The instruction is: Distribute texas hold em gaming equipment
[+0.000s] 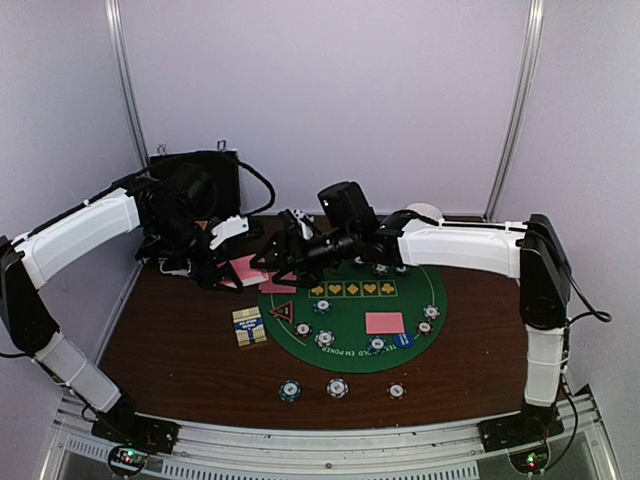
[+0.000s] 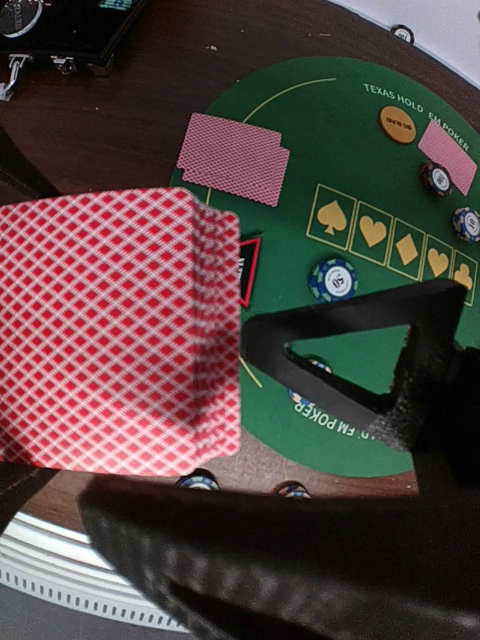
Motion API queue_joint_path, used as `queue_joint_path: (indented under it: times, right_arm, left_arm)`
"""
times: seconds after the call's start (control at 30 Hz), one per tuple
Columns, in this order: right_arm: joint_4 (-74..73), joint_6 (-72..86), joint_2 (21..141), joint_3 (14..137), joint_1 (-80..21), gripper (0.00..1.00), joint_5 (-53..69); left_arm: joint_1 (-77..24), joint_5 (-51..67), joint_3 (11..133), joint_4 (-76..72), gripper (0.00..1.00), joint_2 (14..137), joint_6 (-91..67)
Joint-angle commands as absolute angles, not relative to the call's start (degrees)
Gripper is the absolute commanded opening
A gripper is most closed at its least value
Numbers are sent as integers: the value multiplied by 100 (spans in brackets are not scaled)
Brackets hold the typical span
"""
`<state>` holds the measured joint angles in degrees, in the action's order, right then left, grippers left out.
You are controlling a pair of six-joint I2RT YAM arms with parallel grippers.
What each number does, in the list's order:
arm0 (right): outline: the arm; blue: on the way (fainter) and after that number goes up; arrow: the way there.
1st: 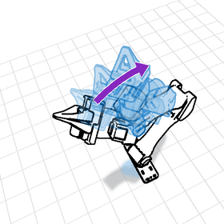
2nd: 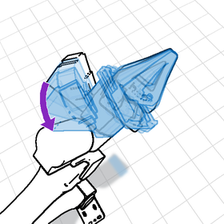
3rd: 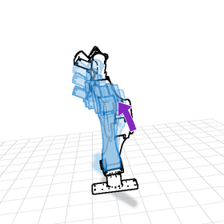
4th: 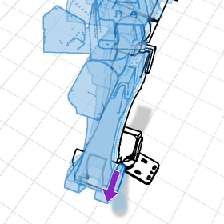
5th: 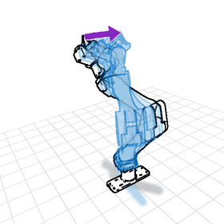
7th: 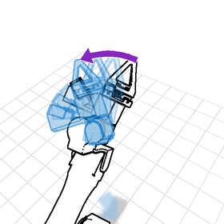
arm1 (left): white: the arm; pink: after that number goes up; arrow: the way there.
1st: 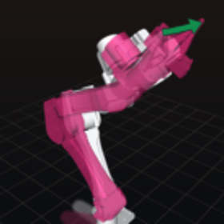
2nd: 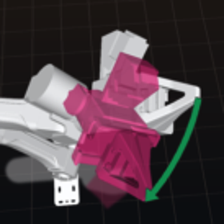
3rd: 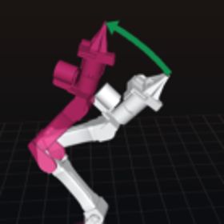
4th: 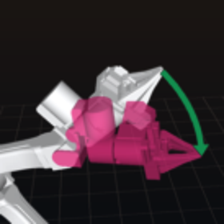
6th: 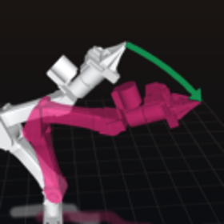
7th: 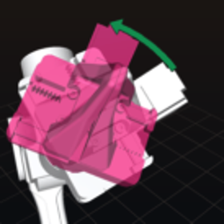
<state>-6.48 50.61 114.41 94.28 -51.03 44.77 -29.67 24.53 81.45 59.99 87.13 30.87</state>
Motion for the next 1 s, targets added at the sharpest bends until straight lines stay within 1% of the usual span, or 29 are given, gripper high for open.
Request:
queue_joint_path:
  times: [0.0,0.47,0.67,0.97]
  right_arm:
    - [-456,5189,11771,9772,-5162,88,4626]
    - [130,5811,12631,10523,-5291,89,4746]
    - [37,5820,12756,10516,-5187,82,4700]
    - [42,5712,12512,9942,-4903,69,4571]
  left_arm:
    - [-2953,2621,8374,5785,4,8731,3041]
    - [-2952,2653,8310,5783,4,8668,3054]
    - [-2953,2643,8264,5783,4,8601,3072]
    - [-2949,2641,8244,5783,4,8541,3089]
